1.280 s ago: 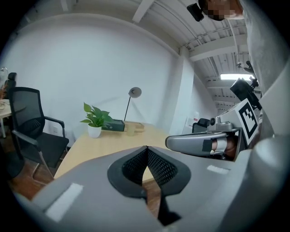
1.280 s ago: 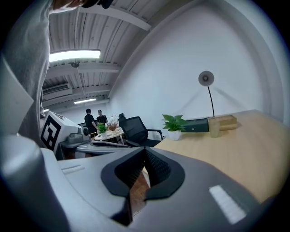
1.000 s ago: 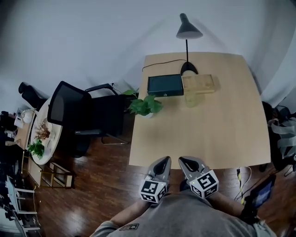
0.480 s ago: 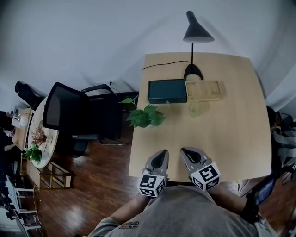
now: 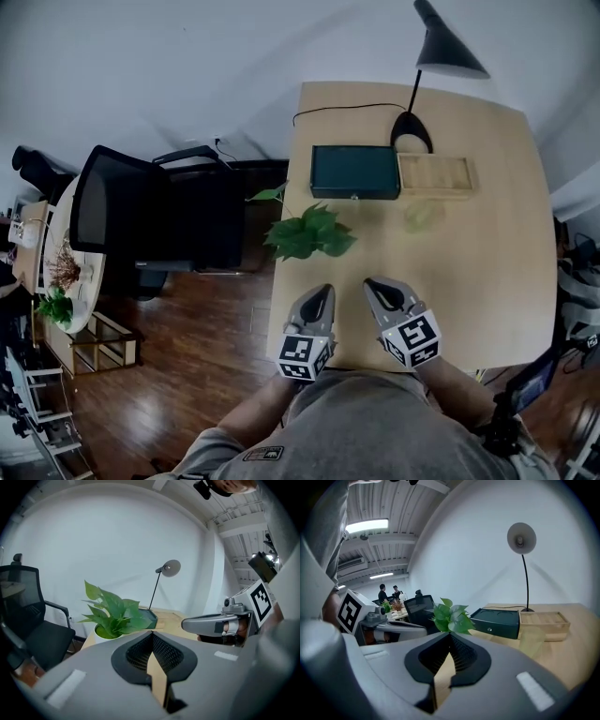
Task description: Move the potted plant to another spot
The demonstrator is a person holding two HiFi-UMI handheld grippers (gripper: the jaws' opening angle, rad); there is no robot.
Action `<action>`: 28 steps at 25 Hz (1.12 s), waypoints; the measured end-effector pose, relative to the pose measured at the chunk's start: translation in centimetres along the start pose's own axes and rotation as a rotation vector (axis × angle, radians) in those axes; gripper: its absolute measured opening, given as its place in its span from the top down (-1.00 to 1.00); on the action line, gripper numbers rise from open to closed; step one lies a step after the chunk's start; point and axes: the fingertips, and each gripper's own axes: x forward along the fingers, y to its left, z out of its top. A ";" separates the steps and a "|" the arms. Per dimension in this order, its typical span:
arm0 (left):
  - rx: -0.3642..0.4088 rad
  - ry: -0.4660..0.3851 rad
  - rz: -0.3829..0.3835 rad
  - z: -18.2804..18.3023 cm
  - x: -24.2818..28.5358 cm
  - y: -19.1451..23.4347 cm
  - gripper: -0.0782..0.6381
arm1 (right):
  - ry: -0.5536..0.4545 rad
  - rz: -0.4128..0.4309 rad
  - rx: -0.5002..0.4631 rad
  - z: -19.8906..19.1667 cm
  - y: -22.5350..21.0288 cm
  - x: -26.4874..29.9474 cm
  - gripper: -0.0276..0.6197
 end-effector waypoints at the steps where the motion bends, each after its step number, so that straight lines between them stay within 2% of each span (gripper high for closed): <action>1: 0.004 0.014 0.010 -0.5 0.4 0.8 0.77 | 0.011 0.000 -0.008 -0.3 -0.2 0.9 0.90; 6: 0.036 0.071 0.038 -3.2 2.2 4.6 0.77 | 0.080 0.012 -0.037 -2.6 -1.0 5.4 0.90; 14: 0.037 0.153 0.072 -7.7 4.4 9.2 0.77 | 0.206 0.021 -0.014 -7.7 -1.1 10.2 0.90; 19: 0.058 0.166 0.069 -8.2 5.7 11.0 0.77 | 0.236 0.008 -0.033 -8.6 -1.7 12.2 0.90; 23: 0.080 0.152 0.079 -7.6 6.5 12.4 0.77 | 0.243 -0.006 -0.083 -8.3 -2.3 13.3 0.90; 25: 0.103 0.144 0.061 -7.3 6.9 12.9 0.77 | 0.250 0.003 -0.109 -8.3 -2.4 13.9 0.85; 27: 0.125 0.137 0.022 -7.0 7.3 13.0 0.56 | 0.263 0.031 -0.124 -8.4 -2.2 14.5 0.43; 28: 0.142 0.133 -0.002 -6.9 7.4 12.9 0.43 | 0.268 0.046 -0.136 -8.4 -2.0 14.8 0.34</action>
